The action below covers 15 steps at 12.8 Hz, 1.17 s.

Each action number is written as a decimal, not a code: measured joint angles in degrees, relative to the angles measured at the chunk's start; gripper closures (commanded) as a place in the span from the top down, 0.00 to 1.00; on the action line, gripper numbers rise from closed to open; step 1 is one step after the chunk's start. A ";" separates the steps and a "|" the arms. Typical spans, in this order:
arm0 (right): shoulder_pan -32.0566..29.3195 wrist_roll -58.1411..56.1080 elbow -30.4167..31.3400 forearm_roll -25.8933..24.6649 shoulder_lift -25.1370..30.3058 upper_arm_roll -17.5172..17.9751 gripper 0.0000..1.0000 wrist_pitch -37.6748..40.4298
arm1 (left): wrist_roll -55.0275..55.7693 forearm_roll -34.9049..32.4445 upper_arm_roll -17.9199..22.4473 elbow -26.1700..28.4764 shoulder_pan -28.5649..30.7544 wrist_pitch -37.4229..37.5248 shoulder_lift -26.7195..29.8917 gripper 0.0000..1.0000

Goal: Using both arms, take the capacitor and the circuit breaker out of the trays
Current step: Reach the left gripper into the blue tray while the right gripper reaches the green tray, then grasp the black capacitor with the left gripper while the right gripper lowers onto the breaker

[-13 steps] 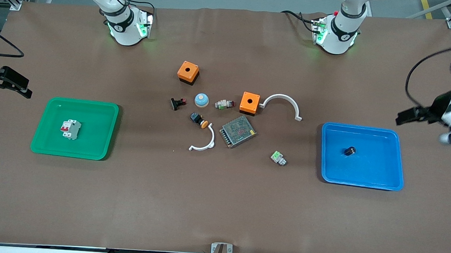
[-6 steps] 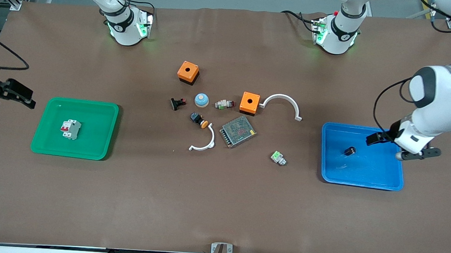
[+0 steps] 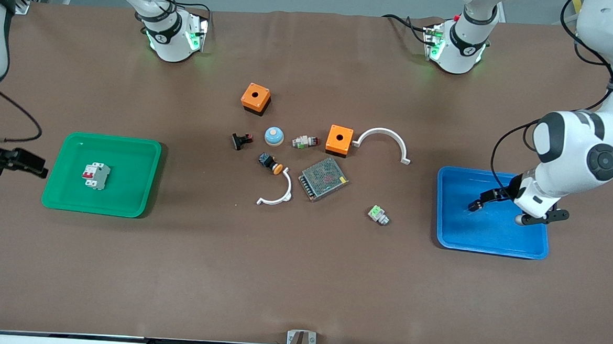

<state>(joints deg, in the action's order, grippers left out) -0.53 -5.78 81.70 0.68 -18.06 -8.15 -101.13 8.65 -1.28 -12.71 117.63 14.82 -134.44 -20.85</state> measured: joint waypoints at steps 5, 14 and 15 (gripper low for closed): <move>-1.71 0.03 0.00 0.08 -7.68 0.01 1.00 -2.24 | 0.00 -0.02 -0.22 -2.53 -0.85 -0.80 -4.60 0.82; -5.83 -6.54 27.97 0.08 -4.61 -0.13 1.00 -26.02 | 2.89 -5.58 0.00 -5.72 -2.62 -1.06 -10.20 0.59; -6.34 -7.40 30.01 0.08 -4.35 -0.13 1.00 -28.48 | 3.19 -5.65 -0.01 -5.72 -2.70 -1.05 -10.27 0.57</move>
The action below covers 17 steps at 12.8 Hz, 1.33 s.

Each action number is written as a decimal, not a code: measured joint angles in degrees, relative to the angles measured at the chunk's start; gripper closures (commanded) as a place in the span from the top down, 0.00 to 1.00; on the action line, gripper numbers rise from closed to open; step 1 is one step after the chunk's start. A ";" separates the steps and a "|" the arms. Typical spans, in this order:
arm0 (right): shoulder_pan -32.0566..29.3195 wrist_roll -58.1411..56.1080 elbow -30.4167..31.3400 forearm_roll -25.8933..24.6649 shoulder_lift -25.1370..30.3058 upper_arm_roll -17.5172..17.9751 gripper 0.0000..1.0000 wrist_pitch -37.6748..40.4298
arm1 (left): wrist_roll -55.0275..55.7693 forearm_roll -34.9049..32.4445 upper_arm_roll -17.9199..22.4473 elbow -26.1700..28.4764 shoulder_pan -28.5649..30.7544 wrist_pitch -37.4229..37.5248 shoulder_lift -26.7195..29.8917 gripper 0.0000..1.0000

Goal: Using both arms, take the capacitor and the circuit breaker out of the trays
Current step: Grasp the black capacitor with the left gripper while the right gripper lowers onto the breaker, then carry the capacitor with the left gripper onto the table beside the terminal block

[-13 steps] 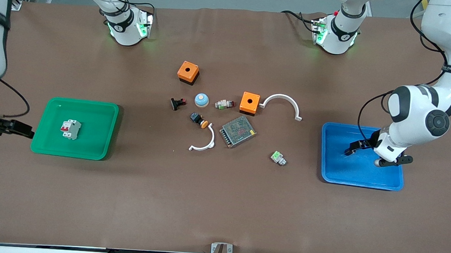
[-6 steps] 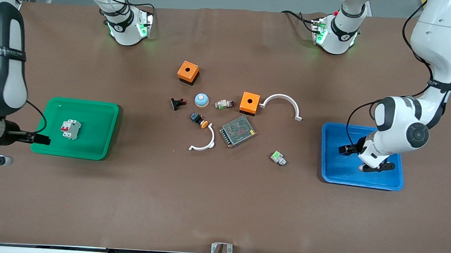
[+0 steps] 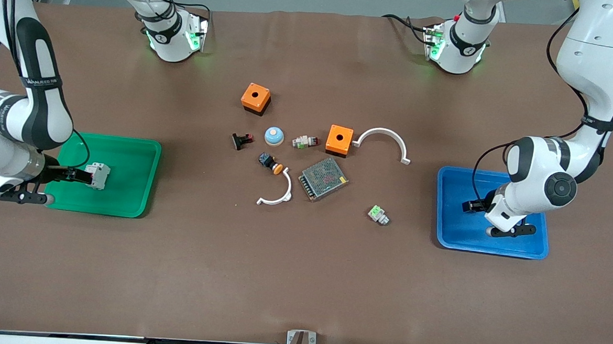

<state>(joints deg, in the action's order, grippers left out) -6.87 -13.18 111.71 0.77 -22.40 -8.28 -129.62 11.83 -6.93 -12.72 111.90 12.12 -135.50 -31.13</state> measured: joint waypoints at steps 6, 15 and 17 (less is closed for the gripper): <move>-0.48 -0.60 5.01 0.00 0.11 0.00 0.89 -5.56 | 0.56 -0.64 -0.01 0.01 -0.06 0.57 -0.41 0.01; -2.33 -3.25 5.91 0.03 -0.34 0.36 0.78 -5.44 | 4.52 -0.83 -5.55 -6.88 -2.53 8.52 1.93 0.00; -2.33 -3.25 5.91 0.03 -0.36 0.49 0.82 -5.44 | 11.68 -0.84 -9.96 -8.64 -4.04 12.07 2.94 0.00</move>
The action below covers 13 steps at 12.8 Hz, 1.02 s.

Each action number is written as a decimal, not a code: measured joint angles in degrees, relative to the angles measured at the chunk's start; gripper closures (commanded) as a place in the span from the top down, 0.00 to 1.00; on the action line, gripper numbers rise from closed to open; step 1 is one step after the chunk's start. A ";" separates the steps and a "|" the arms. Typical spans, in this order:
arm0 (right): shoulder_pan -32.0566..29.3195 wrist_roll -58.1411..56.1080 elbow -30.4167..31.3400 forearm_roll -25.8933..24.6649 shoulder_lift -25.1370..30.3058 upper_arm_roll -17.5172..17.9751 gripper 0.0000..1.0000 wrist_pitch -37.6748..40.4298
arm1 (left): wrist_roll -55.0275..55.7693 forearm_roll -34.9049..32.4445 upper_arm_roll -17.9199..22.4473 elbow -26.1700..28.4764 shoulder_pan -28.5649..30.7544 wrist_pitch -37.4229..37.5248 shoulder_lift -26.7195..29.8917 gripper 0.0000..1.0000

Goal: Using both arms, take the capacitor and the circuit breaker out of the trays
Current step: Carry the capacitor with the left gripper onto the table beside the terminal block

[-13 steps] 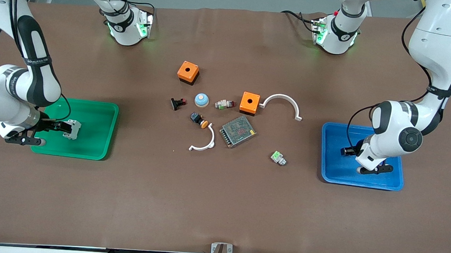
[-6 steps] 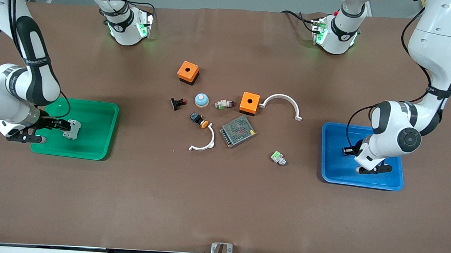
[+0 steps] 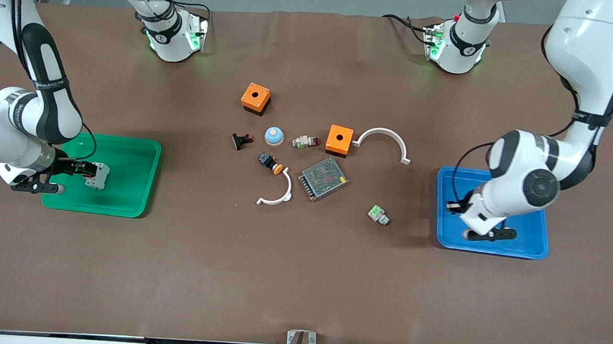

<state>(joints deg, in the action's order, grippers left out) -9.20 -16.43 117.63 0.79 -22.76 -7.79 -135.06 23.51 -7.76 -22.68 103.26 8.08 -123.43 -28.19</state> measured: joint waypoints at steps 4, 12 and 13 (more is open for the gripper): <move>0.01 0.00 -0.01 0.00 -0.04 0.14 0.87 0.00 | 12.38 -0.02 -2.42 1.17 -6.79 -0.61 -0.71 0.00; 0.01 -1.23 -0.12 0.00 -0.13 0.17 0.97 -0.05 | 25.46 -0.12 -2.37 8.09 -14.23 -11.61 -4.45 0.00; -0.01 -1.80 -0.16 0.00 -0.13 0.13 0.97 -0.06 | 26.06 -0.12 -2.34 8.37 -14.23 -12.86 -5.02 0.00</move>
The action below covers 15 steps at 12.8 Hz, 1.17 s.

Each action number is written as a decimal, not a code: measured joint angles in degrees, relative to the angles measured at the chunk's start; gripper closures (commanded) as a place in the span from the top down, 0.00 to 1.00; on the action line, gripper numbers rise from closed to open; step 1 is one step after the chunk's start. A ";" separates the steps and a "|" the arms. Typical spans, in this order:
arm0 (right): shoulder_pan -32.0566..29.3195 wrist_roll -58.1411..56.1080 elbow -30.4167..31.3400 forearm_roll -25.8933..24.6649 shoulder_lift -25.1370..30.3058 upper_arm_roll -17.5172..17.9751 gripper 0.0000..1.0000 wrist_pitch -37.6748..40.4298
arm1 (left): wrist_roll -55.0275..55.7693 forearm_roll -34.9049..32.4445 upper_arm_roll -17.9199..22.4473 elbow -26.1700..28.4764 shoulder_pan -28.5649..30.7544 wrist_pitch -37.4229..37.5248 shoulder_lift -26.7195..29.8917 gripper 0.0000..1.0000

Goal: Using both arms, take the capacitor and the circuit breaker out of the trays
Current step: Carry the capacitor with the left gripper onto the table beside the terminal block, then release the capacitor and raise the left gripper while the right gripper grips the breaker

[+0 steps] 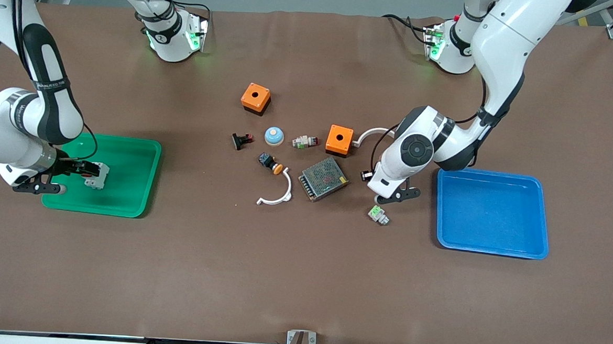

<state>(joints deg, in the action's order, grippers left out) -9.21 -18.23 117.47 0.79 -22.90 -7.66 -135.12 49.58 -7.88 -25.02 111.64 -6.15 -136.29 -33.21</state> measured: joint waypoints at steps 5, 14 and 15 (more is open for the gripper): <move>-0.02 -0.55 -0.01 0.11 -0.24 0.04 0.95 0.05 | 0.39 0.00 0.13 -0.11 0.01 -0.97 -1.65 0.57; -0.08 -0.71 0.01 3.72 -1.72 0.01 0.51 0.91 | 0.97 -0.86 0.73 -21.67 2.30 22.70 0.94 1.00; -0.12 -0.71 0.01 3.73 -1.72 -0.05 0.46 1.18 | 0.96 -3.96 0.73 -25.18 3.51 26.60 1.68 1.00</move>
<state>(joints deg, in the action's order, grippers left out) -9.33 -18.94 117.48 4.52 -24.61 -7.71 -133.94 50.54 -11.84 -24.29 86.46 -2.64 -109.69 -31.53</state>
